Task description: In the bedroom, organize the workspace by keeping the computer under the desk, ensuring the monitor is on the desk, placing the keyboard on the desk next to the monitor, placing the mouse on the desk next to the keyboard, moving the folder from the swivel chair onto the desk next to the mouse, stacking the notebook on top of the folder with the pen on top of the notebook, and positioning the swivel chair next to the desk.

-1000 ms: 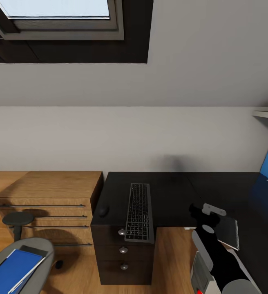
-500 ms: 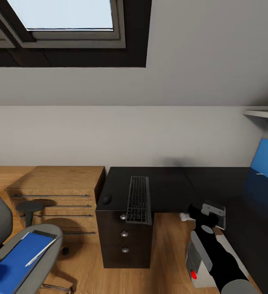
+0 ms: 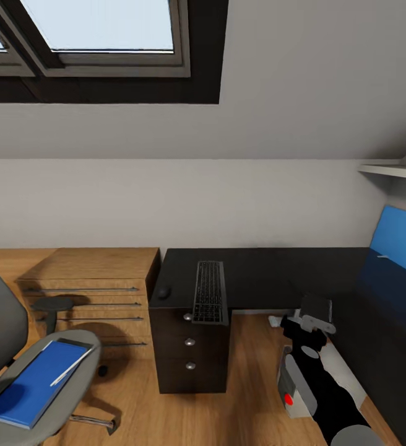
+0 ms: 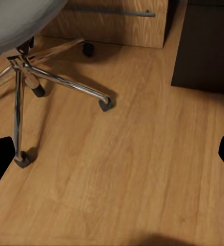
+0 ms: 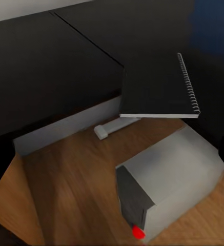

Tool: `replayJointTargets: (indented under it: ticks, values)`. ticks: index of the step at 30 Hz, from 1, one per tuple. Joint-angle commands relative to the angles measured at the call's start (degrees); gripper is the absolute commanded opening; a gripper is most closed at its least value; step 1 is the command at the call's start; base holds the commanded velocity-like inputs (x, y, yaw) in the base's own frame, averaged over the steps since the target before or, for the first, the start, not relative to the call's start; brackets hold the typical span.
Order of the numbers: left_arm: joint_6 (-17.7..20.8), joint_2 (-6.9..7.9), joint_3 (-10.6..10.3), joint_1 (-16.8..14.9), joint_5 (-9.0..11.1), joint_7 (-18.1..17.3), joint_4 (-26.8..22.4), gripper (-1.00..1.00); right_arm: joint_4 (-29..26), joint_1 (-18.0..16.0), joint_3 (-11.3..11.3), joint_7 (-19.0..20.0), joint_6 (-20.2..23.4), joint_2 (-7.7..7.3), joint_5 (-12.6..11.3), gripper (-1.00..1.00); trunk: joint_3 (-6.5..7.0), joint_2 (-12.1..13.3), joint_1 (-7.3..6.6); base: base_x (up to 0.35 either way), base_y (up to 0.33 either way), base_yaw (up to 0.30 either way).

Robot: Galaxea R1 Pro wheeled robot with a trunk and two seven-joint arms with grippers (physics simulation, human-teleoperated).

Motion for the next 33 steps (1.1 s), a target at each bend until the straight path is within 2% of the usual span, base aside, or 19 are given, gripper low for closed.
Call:
replayJointTargets:
  ticks: [1,6,10,12,16,17,18,21,25,30,32,33]
  values:
    - [-0.1,0.03,-0.1,0.0,0.3,0.3,0.0,1.00,0.0,-0.1,0.3,-0.4,0.3,-0.04,-0.3,1.00,-0.25,-0.5,0.23,-0.001,0.000,-0.199]
    - [0.1,0.26,2.2,0.0,0.9,0.2,-0.3,1.00,0.2,-0.1,0.3,0.1,-0.1,0.44,-2.9,1.00,-1.15,-2.5,1.33,0.000,0.000,-0.122]
    - [1.8,0.40,3.0,0.0,2.3,0.1,-1.3,1.00,0.3,-0.1,0.4,1.8,-1.3,1.52,-6.6,1.00,-1.87,-4.1,2.20,0.000,0.000,-0.041]
    - [3.3,0.44,3.1,0.0,3.0,0.0,-1.9,1.00,0.3,-0.1,0.4,2.8,-2.4,2.04,-7.7,1.00,-2.23,-4.9,2.64,0.000,0.000,-0.018]
    - [9.9,0.50,3.4,0.0,5.1,-0.2,-4.0,1.00,0.3,-0.1,-0.1,4.2,-6.0,3.11,-10.0,1.00,-2.95,-6.5,3.52,0.000,0.000,-0.007]
    - [13.3,0.52,3.4,0.0,5.7,-0.2,-4.8,1.00,0.3,-0.1,-1.5,4.5,-7.6,3.39,-14.4,1.00,-3.13,-6.9,3.74,0.000,0.000,-0.001]
    - [13.9,0.52,3.4,0.0,5.9,-0.2,-4.9,1.00,0.3,-0.1,-2.0,4.7,-7.9,3.40,-16.7,1.00,-3.31,-7.3,3.96,0.000,0.000,0.000]
    - [14.5,0.52,3.4,0.0,6.0,-0.2,-5.5,1.00,0.3,-0.2,-2.5,4.8,-8.3,3.42,-20.7,1.00,-3.85,-8.5,4.62,0.000,0.000,0.000]
    - [14.8,0.52,3.5,0.0,6.0,-0.3,-8.2,1.00,0.4,-0.2,-2.7,4.8,-8.4,3.40,-22.7,1.00,-4.56,-10.1,5.50,0.000,0.000,0.000]
    - [15.8,0.40,3.4,0.0,5.9,-0.1,-17.1,1.00,0.4,-0.2,-2.9,4.9,-8.6,3.36,-23.7,1.00,-5.46,-12.1,6.60,0.000,0.000,0.000]
    - [17.7,0.33,3.4,0.0,5.8,0.2,-22.4,1.00,0.4,-0.2,-2.9,4.9,-8.8,3.39,-23.8,1.00,-5.82,-12.9,7.04,0.000,0.000,0.000]
    - [20.3,0.29,3.3,0.0,5.8,0.6,-26.0,1.00,0.3,-0.2,-2.9,4.9,-9.1,3.41,-23.9,1.00,-6.00,-13.3,7.26,0.000,0.000,0.000]
